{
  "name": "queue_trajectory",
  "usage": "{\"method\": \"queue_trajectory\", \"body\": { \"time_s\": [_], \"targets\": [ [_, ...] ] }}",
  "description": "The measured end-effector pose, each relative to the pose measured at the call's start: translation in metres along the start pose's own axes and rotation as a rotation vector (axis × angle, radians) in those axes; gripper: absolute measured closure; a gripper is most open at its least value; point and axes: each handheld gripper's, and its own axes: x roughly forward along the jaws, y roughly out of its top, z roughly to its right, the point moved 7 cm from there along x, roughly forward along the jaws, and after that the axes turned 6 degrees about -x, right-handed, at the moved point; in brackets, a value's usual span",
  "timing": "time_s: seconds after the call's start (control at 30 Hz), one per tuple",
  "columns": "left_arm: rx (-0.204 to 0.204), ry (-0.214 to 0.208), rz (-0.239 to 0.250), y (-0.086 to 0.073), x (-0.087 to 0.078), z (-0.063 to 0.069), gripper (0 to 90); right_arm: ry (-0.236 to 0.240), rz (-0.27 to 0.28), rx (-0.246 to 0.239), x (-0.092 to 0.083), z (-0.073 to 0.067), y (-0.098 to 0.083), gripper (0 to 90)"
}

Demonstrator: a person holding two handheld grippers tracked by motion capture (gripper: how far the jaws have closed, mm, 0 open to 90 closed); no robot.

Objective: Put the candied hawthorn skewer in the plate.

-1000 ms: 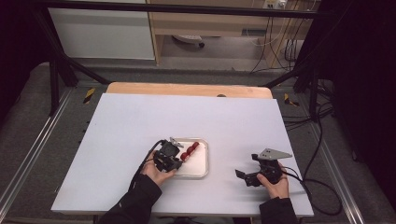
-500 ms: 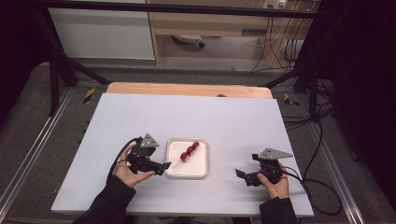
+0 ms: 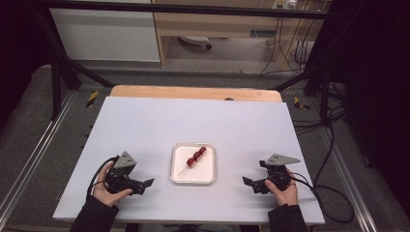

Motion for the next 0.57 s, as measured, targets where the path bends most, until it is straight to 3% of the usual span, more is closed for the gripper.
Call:
{"method": "queue_trajectory", "body": {
  "time_s": [0.23, 0.57],
  "targets": [
    [-0.017, -0.006, 0.026, -0.015, -0.001, -0.013, 6.7, 0.001, -0.022, -0.002, 0.001, -0.001, -0.003, 0.5],
    [-0.012, -0.009, 0.029, -0.018, 0.000, -0.016, 6.8, 0.011, -0.018, 0.003, 0.001, -0.003, -0.003, 0.5]
  ]
}}
